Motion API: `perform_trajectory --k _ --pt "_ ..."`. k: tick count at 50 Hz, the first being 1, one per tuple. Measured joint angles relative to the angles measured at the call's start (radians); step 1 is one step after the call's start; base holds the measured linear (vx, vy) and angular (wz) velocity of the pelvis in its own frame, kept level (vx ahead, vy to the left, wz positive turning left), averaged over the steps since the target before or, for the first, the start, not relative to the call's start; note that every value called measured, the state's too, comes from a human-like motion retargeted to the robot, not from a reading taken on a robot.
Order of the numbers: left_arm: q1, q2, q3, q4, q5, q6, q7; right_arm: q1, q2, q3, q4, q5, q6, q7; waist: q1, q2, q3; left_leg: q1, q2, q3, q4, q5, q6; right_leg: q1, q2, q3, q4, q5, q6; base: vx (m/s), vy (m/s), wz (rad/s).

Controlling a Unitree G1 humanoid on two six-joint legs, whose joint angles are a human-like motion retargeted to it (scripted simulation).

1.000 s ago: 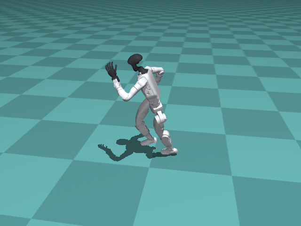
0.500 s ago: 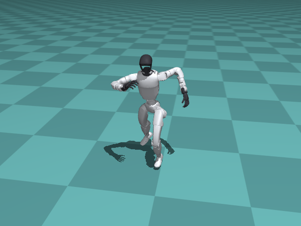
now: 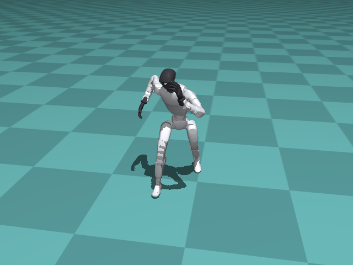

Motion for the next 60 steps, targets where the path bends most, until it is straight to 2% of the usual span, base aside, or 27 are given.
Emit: perform_trajectory --k 3,5,6,7,10,13,15,16,20,22,24,26,28,30,32,33,35,37,40,43,45,47,50,53,55,57,60 --pt "0.321 -0.038 0.145 -0.113 -0.050 0.017 -0.131 -0.018 0.041 -0.004 0.001 -0.014 0.031 0.016 0.030 -0.089 0.055 0.126 -0.062 0.071 0.188 -0.073 0.045 0.168 -0.059 -0.054 -0.335 -0.034 0.066 1.58 -0.66 -0.07" --pt "0.573 -0.132 0.171 -0.136 -0.117 0.062 -0.245 -0.110 0.042 0.019 -0.002 -0.041 0.027 -0.030 0.082 -0.113 0.073 0.078 -0.087 0.084 0.523 -0.178 0.098 0.253 -0.087 -0.101 -0.371 -0.009 0.056 1.51 -0.61 -0.58" --pt "0.685 -0.194 0.134 -0.095 -0.167 0.092 -0.283 -0.192 0.036 0.046 0.011 -0.066 0.014 -0.089 0.131 -0.098 0.074 0.007 -0.077 0.087 0.733 -0.219 0.130 0.261 -0.078 -0.086 -0.315 -0.019 0.024 1.44 -0.55 -0.98" --pt "0.792 -0.257 0.088 -0.036 -0.223 0.122 -0.306 -0.288 0.025 0.079 0.028 -0.100 0.001 -0.157 0.187 -0.078 0.074 -0.069 -0.066 0.087 0.936 -0.257 0.161 0.258 -0.063 -0.064 -0.244 -0.049 -0.007 1.40 -0.50 -1.35" --pt "1.059 -0.444 -0.110 0.339 -0.412 0.205 -0.246 -0.720 -0.079 0.221 0.090 -0.282 -0.016 -0.398 0.387 -0.025 0.059 -0.313 -0.063 0.060 1.433 -0.342 0.235 0.211 0.011 0.033 0.032 -0.267 -0.077 1.42 -0.40 -1.75" --pt "1.312 -0.485 -0.219 0.703 -0.311 0.265 -0.247 -1.248 -0.111 0.357 0.022 -0.419 0.001 -0.411 0.548 -0.091 -0.016 -0.561 -0.151 0.093 1.628 -0.404 0.298 0.276 0.015 0.108 0.052 -0.344 -0.090 1.52 -0.21 -1.54" --pt "1.512 -0.409 -0.206 0.714 -0.218 0.259 -0.279 -1.541 0.001 0.452 -0.050 -0.406 0.026 -0.405 0.669 -0.186 -0.087 -0.722 -0.184 0.176 1.601 -0.422 0.353 0.340 -0.012 0.168 -0.029 -0.295 -0.088 1.59 -0.07 -1.42" --pt "1.614 -0.361 -0.173 0.660 -0.258 0.256 -0.302 -1.628 0.058 0.490 -0.098 -0.388 0.033 -0.418 0.745 -0.235 -0.115 -0.774 -0.186 0.229 1.524 -0.421 0.362 0.380 -0.032 0.199 -0.090 -0.225 -0.077 1.63 0.04 -1.57" --pt "1.974 -0.250 0.015 0.478 -0.405 0.260 -0.422 -1.821 0.118 0.635 -0.283 -0.389 0.043 -0.377 1.022 -0.375 -0.183 -0.832 -0.179 0.409 1.004 -0.348 0.319 0.559 -0.110 0.291 -0.326 0.190 0.004 1.69 0.24 -1.56" --pt "2.114 -0.249 0.131 0.398 -0.437 0.261 -0.479 -1.837 0.098 0.716 -0.346 -0.363 0.034 -0.326 1.090 -0.378 -0.193 -0.743 -0.169 0.454 0.618 -0.288 0.251 0.674 -0.108 0.301 -0.395 0.324 0.035 1.72 0.42 -1.16" --pt "2.192 -0.254 0.218 0.319 -0.468 0.258 -0.504 -1.798 0.079 0.771 -0.398 -0.318 0.015 -0.285 1.115 -0.318 -0.190 -0.606 -0.134 0.476 0.262 -0.283 0.157 0.802 -0.054 0.291 -0.360 0.326 0.018 1.73 0.52 -0.67" --pt "2.196 -0.251 0.256 0.252 -0.478 0.253 -0.499 -1.699 0.056 0.779 -0.436 -0.269 -0.002 -0.251 1.097 -0.232 -0.177 -0.486 -0.076 0.498 0.068 -0.322 0.069 0.890 0.019 0.254 -0.173 0.249 -0.020 1.71 0.57 0.14" --pt "2.121 -0.239 0.251 0.206 -0.442 0.236 -0.462 -1.567 0.024 0.759 -0.432 -0.231 0.000 -0.219 1.042 -0.183 -0.154 -0.419 -0.038 0.500 0.052 -0.331 0.047 0.878 0.043 0.186 0.170 0.145 -0.063 1.61 0.51 0.84" --pt "1.959 -0.223 0.219 0.177 -0.381 0.212 -0.382 -1.427 -0.026 0.735 -0.361 -0.194 0.024 -0.184 0.956 -0.208 -0.114 -0.420 -0.061 0.451 0.195 -0.380 0.118 0.776 -0.015 0.137 0.580 0.025 -0.114 1.47 0.40 1.24" --pt "1.682 -0.216 0.176 0.171 -0.328 0.192 -0.278 -1.280 -0.080 0.724 -0.180 -0.145 0.090 -0.144 0.837 -0.278 -0.084 -0.477 -0.117 0.384 0.430 -0.540 0.224 0.621 -0.056 0.160 0.920 -0.080 -0.128 1.40 0.26 1.61" --pt "1.510 -0.219 0.152 0.172 -0.308 0.180 -0.232 -1.205 -0.099 0.719 -0.055 -0.140 0.140 -0.104 0.772 -0.306 -0.085 -0.502 -0.138 0.356 0.523 -0.613 0.260 0.529 -0.050 0.177 1.051 -0.107 -0.112 1.41 0.16 1.79" --pt "1.122 -0.250 0.104 0.180 -0.258 0.146 -0.171 -1.052 -0.135 0.688 0.184 -0.188 0.208 0.023 0.636 -0.324 -0.111 -0.502 -0.158 0.304 0.604 -0.694 0.275 0.348 -0.024 0.179 1.205 -0.123 -0.077 1.44 0.09 1.89" --pt "0.719 -0.300 0.068 0.189 -0.197 0.105 -0.136 -0.872 -0.203 0.602 0.290 -0.141 0.189 0.108 0.486 -0.289 -0.145 -0.434 -0.157 0.241 0.547 -0.677 0.227 0.216 -0.037 0.120 1.191 -0.160 -0.099 1.46 0.01 2.03" --pt "0.233 -0.308 0.002 0.170 -0.171 0.035 -0.075 -0.573 -0.321 0.402 0.272 0.066 0.143 0.180 0.236 -0.200 -0.185 -0.310 -0.124 0.114 0.386 -0.532 0.150 0.087 -0.081 -0.011 0.954 -0.171 -0.109 1.50 -0.20 2.04" --pt "-0.005 -0.199 -0.109 0.126 -0.149 -0.025 -0.079 -0.332 -0.411 0.204 0.221 0.147 0.134 0.249 0.038 -0.090 -0.216 -0.205 -0.032 0.032 0.194 -0.211 0.030 0.071 -0.028 -0.117 0.400 -0.077 -0.077 1.52 -0.50 1.30" --pt "-0.067 -0.152 -0.153 0.085 -0.226 -0.074 -0.101 -0.215 -0.457 0.096 0.185 0.085 0.157 0.305 -0.061 -0.071 -0.220 -0.109 -0.006 0.004 0.089 -0.018 -0.023 0.132 0.004 -0.128 -0.054 0.030 -0.027 1.61 -0.68 0.95" --pt "-0.053 -0.165 -0.125 0.048 -0.308 -0.101 -0.133 -0.154 -0.426 0.031 0.139 -0.001 0.142 0.299 -0.122 -0.108 -0.202 0.034 -0.012 0.000 0.025 0.047 -0.046 0.210 -0.008 -0.080 -0.370 0.046 0.044 1.67 -0.78 0.68" --pt "0.110 -0.207 -0.016 -0.001 -0.323 -0.077 -0.192 -0.147 -0.341 -0.004 0.074 -0.046 0.138 0.275 -0.118 -0.169 -0.166 0.200 -0.022 0.006 0.096 -0.011 -0.011 0.268 -0.038 -0.036 -0.486 -0.029 0.100 1.61 -0.78 -0.17" --pt "0.478 -0.312 0.117 -0.017 -0.318 0.011 -0.278 -0.312 -0.192 0.076 0.071 -0.021 0.130 0.119 -0.050 -0.173 -0.113 0.130 -0.038 -0.002 0.564 -0.150 0.063 0.339 -0.060 -0.107 -0.357 0.028 0.040 1.50 -0.68 -0.76" --pt "0.767 -0.405 0.180 0.034 -0.249 0.069 -0.259 -0.547 -0.068 0.207 0.085 -0.002 0.083 -0.079 0.020 -0.129 -0.066 -0.001 0.012 0.024 0.936 -0.269 0.121 0.314 -0.024 -0.088 -0.139 -0.060 -0.035 1.42 -0.55 -1.10" --pt "1.036 -0.496 0.162 0.160 -0.180 0.130 -0.201 -0.863 0.022 0.344 0.103 -0.115 0.100 -0.188 0.122 -0.096 -0.039 -0.131 0.046 0.060 1.215 -0.371 0.183 0.293 0.021 -0.039 0.056 -0.215 -0.083 1.40 -0.47 -1.43" --pt "1.343 -0.508 0.053 0.374 -0.147 0.208 -0.231 -1.356 0.183 0.540 0.118 -0.245 0.128 -0.258 0.322 -0.124 -0.090 -0.360 -0.005 0.115 1.426 -0.451 0.262 0.356 0.057 0.022 0.076 -0.304 -0.084 1.43 -0.34 -1.48"
